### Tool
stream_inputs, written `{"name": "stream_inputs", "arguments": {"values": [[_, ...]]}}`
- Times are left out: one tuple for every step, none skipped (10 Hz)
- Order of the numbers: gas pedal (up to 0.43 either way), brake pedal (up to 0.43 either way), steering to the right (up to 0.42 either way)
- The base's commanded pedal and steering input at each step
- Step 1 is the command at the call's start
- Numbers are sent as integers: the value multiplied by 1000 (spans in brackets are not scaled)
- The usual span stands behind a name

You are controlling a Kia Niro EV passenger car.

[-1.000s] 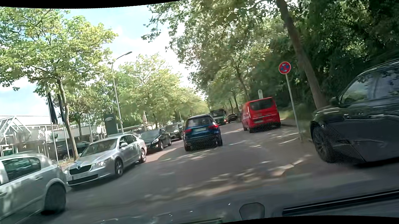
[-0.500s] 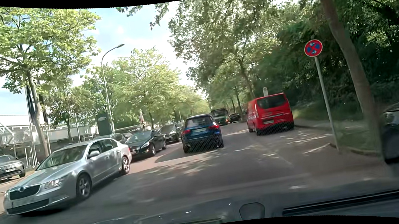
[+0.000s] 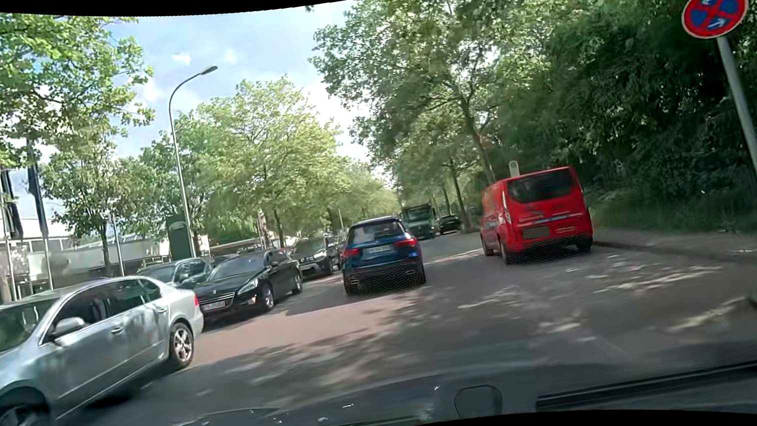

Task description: Follow the waypoints while adhering to traffic rules and regulations

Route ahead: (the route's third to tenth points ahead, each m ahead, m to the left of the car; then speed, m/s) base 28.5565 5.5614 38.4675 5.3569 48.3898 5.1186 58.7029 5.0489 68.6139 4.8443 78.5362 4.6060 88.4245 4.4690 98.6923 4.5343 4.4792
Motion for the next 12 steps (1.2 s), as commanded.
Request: {"name": "stream_inputs", "arguments": {"values": [[0, 0, -9], [0, 0, -9], [0, 0, -9], [0, 0, -9], [0, 0, -9], [0, 0, -9], [0, 0, -10], [0, 0, -10], [0, 0, -10], [0, 0, -10], [0, 0, -11], [0, 0, -11]]}}
